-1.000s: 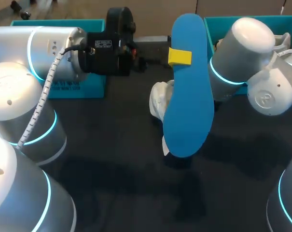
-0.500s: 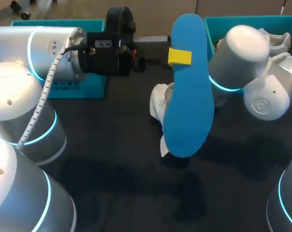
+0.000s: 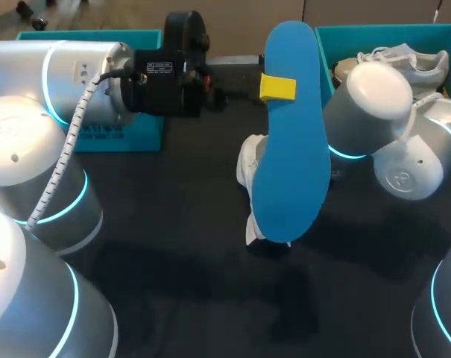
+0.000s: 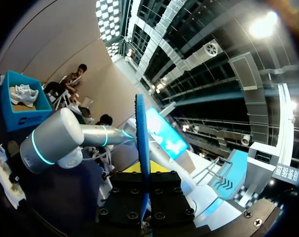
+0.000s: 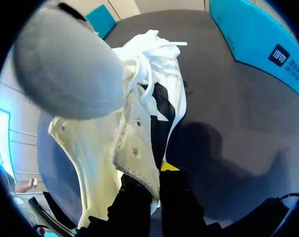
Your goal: Take the shoe out of the shoebox, open the shoe tongue, remove and reinsert the insole, then place the shoe into the shoebox
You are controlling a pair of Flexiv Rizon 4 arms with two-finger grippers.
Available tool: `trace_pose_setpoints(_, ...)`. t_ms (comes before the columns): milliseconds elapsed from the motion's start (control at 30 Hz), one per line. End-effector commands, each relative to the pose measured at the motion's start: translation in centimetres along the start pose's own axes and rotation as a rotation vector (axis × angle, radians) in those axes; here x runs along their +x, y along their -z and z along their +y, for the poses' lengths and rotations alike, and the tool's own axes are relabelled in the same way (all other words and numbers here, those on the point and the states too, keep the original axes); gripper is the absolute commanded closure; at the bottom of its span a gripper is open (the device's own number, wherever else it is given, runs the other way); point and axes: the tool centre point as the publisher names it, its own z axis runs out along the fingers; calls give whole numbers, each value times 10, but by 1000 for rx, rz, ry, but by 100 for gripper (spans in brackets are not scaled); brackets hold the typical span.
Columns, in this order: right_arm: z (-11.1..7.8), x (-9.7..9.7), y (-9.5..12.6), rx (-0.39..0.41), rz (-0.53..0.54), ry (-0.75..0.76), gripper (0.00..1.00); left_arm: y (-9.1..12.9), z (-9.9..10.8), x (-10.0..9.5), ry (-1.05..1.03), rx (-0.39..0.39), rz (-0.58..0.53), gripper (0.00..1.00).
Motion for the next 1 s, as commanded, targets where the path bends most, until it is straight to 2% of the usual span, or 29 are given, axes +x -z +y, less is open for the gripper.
trace_pose_setpoints(33,1,0,-8,5,3,3,100,0,2,0,0,2,-2,100)
trace_pose_setpoints(533,-7,-9,-23,58,19,14,100,0,2,0,0,2,-2,100)
trace_pose_setpoints(567,-8,-8,-22,58,22,14,87,0,2,0,0,2,-2,100)
trace_pose_setpoints(633,-8,-7,-17,57,25,14,45,0,2,0,0,2,-2,100)
trace_pose_setpoints(667,-8,-5,-14,56,28,15,4,0,2,0,0,2,-2,100)
trace_pose_setpoints(700,-8,-4,-11,55,30,15,0,0,2,0,0,2,-2,100)
trace_pose_setpoints(1000,-4,7,26,48,54,2,0,0,2,0,0,2,-2,100)
